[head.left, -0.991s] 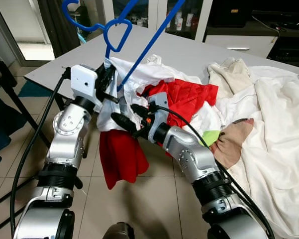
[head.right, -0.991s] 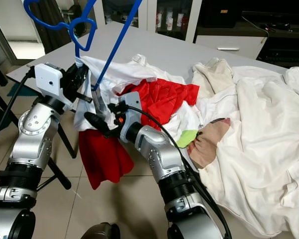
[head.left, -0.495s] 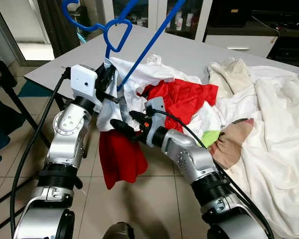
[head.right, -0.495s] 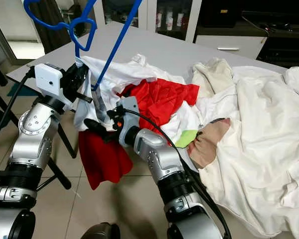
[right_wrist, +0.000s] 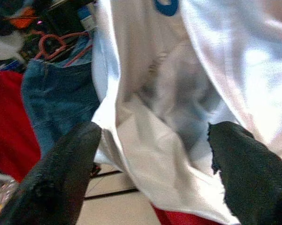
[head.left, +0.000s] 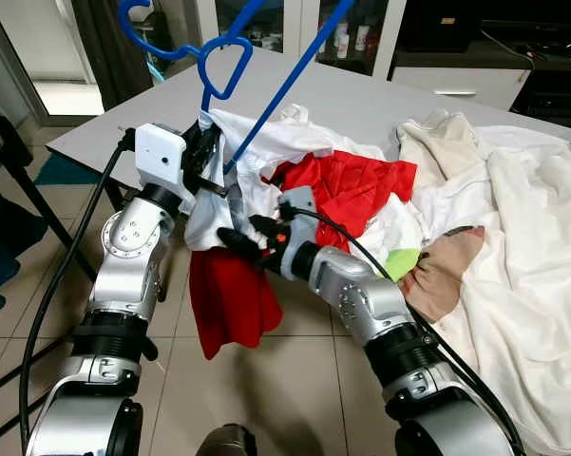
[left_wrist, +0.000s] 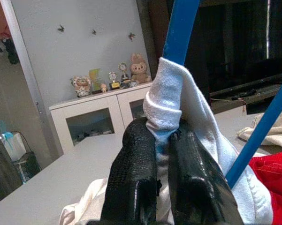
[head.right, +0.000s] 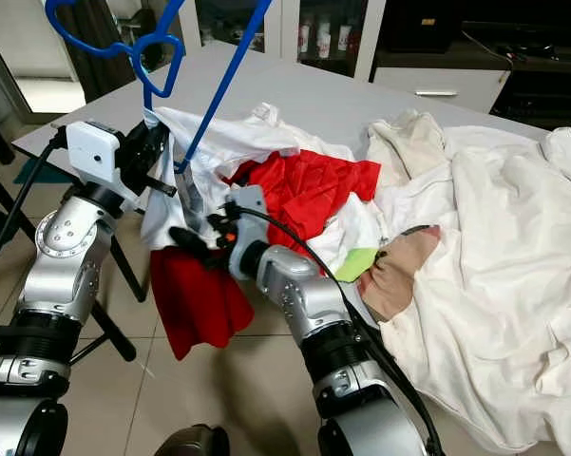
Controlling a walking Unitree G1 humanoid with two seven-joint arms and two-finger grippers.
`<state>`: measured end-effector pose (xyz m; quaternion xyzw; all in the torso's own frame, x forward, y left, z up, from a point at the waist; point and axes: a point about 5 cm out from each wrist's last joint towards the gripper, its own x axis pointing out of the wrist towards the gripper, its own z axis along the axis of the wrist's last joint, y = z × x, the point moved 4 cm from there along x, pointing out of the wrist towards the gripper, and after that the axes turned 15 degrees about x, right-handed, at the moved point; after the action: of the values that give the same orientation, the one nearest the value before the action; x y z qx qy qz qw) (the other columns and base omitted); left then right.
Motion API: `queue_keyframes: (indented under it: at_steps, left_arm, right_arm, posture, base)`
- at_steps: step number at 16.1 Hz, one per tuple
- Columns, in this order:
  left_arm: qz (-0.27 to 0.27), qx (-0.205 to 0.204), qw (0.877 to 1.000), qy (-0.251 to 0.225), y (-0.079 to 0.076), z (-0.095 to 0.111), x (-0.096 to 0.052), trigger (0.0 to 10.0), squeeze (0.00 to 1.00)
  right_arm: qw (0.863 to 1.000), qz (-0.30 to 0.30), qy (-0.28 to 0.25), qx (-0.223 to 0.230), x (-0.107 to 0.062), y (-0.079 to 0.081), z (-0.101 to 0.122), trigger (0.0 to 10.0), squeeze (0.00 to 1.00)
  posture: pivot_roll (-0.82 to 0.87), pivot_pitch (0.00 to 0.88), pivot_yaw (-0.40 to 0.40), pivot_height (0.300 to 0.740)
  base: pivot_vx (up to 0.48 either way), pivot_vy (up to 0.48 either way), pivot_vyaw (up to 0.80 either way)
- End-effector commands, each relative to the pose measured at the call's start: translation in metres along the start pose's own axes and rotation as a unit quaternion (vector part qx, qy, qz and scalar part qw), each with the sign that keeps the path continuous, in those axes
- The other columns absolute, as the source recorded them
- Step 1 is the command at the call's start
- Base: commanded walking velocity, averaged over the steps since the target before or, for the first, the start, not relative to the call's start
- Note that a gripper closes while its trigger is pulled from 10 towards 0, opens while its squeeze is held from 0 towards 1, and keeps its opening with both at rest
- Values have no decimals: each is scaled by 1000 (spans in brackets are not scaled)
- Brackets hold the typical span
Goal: Hang hanger
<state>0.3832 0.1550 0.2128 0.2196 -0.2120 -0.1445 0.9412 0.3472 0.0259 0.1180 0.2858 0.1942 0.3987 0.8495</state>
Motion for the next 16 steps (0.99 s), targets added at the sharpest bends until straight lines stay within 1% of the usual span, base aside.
queue_keyframes:
  at_steps: [1, 16]
  left_arm:
    - [2, 3, 1000, -16, 2, 10, 6, 10000, 0]
    - [2, 3, 1000, -16, 2, 10, 6, 10000, 0]
  right_arm:
    - [999, 37, -23, 7, 17, 29, 12, 0, 0]
    - [999, 37, -23, 7, 17, 29, 12, 0, 0]
  posture:
    - [191, 11, 32, 740]
    - [191, 11, 32, 740]
  base:
    - [0, 0, 0]
    - [0, 0, 0]
